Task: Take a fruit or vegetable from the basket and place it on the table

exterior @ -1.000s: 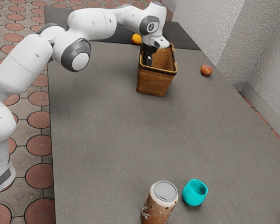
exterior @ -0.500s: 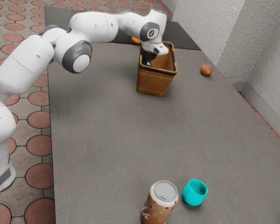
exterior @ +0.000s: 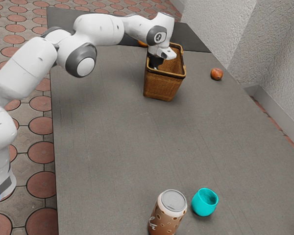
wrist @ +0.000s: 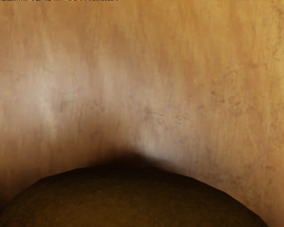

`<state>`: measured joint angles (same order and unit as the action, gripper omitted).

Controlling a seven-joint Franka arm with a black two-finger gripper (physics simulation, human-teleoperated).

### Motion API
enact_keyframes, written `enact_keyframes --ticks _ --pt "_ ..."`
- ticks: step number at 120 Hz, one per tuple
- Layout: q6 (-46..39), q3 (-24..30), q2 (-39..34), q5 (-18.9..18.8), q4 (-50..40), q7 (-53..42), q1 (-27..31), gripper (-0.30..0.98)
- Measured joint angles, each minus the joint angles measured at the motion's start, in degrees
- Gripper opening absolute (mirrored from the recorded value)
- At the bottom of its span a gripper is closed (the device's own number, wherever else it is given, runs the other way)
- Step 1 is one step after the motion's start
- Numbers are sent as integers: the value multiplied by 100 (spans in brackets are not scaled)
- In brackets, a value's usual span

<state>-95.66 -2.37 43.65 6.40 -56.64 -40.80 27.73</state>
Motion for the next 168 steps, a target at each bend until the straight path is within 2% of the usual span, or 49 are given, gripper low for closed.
enact_keyframes --ticks 8,17,32,71,102,132,168 --pt "4 0 -17 11 -15 -17 -2 62" --pt "32 7 -113 6 -37 -16 -16 49" --pt "102 7 -397 -20 -54 9 -67 54" --pt "372 -18 -1478 -49 -506 49 -119 49" --pt "599 -47 -2380 -84 -550 62 -146 51" --pt "666 -42 -2441 -84 -542 95 -601 51" --pt "665 -30 -2389 -89 -550 123 -1873 50"
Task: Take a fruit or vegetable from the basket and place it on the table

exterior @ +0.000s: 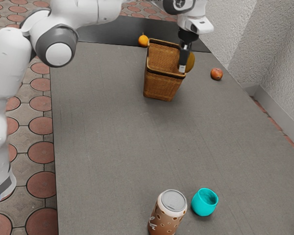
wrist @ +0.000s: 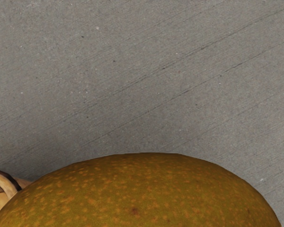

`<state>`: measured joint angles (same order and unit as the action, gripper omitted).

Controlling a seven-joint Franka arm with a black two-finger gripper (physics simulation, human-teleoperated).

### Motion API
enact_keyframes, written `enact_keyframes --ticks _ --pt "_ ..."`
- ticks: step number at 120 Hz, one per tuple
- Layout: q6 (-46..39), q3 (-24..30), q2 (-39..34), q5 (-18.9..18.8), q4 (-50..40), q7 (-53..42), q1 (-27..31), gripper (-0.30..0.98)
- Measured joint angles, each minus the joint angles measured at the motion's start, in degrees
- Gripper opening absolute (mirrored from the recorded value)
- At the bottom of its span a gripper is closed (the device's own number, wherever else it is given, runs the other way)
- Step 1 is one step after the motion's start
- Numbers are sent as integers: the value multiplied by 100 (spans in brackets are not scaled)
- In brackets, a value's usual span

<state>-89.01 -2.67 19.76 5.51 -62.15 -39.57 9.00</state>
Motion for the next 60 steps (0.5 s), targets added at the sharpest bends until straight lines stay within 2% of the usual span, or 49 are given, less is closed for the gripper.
enact_keyframes --ticks 20,33,60 --pt "-36 -1 21 0 1 10 -114 51" --pt "-79 -4 27 9 -1 17 -133 62" --pt "-154 -12 64 -7 -2 30 -134 67"
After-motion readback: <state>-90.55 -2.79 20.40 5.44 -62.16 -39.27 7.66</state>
